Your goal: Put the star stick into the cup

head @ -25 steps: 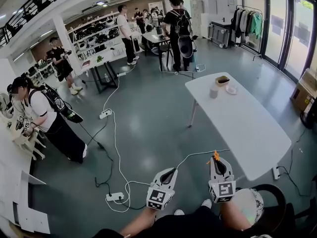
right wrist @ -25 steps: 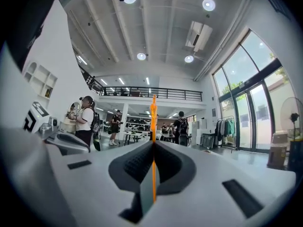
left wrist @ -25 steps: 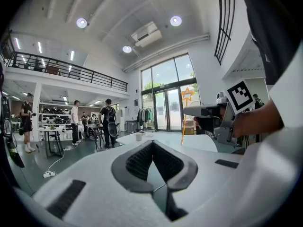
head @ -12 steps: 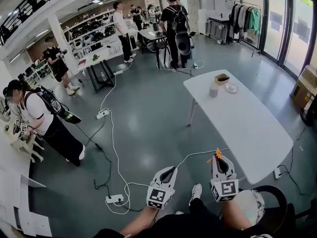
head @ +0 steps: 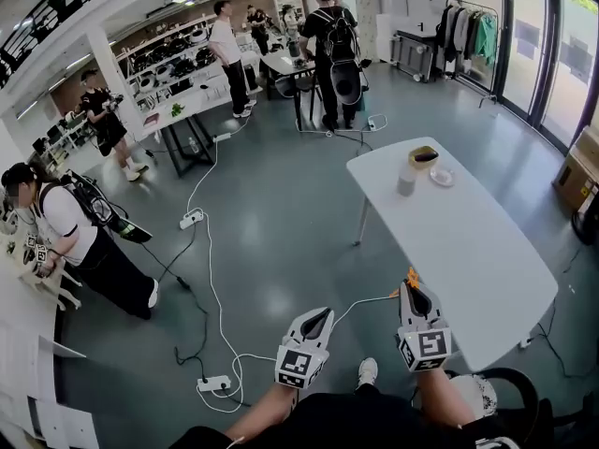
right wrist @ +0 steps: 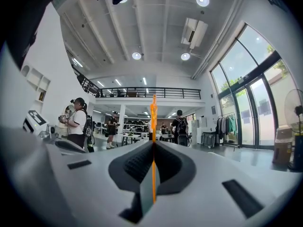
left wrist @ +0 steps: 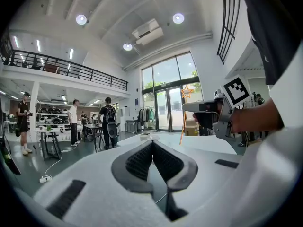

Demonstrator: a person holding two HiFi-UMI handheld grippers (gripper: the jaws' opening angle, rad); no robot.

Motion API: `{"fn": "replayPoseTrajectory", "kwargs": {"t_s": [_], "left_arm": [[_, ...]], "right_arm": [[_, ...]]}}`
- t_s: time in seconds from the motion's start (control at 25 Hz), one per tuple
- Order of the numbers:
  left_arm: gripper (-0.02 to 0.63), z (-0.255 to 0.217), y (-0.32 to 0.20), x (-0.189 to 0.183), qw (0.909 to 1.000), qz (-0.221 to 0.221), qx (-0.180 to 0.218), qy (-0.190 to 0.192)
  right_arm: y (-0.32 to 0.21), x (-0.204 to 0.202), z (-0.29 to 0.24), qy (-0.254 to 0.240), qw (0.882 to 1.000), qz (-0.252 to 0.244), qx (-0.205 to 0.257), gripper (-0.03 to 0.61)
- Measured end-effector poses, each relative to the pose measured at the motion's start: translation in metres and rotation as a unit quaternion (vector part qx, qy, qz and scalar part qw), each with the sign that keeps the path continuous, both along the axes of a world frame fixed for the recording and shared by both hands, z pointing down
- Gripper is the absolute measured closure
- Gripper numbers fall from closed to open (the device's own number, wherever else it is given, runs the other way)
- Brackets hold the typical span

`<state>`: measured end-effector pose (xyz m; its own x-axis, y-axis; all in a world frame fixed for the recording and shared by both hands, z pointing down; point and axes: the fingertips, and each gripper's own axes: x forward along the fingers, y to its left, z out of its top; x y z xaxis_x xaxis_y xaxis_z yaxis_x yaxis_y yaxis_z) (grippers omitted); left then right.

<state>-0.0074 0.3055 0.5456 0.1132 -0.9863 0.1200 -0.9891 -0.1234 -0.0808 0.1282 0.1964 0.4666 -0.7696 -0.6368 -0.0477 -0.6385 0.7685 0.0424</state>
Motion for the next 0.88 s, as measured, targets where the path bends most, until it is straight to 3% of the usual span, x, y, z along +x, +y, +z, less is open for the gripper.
{"fn": "replayPoseTrajectory", "kwargs": {"t_s": [0.36,0.56,0.88], "left_arm": [[0.604,-0.005,-0.085,-0.026,0.9998,-0.016,-0.008,-0.011],[0.604,0.001,-0.131,-0.027,0.9996,-0.019,-0.013,-0.020],[0.604,0.004,-0.168,-0.041,0.9996,-0.022,-0.013,-0.014]], "right_arm": [[-0.092,-0.020,0.004,0.007,1.000,-0.010,-0.010,0.566],[-0.137,-0.015,0.003,0.014,1.000,-0.009,0.006,0.566],[-0.182,-0.019,0.012,0.017,1.000,0.001,-0.002,0.566]]}}
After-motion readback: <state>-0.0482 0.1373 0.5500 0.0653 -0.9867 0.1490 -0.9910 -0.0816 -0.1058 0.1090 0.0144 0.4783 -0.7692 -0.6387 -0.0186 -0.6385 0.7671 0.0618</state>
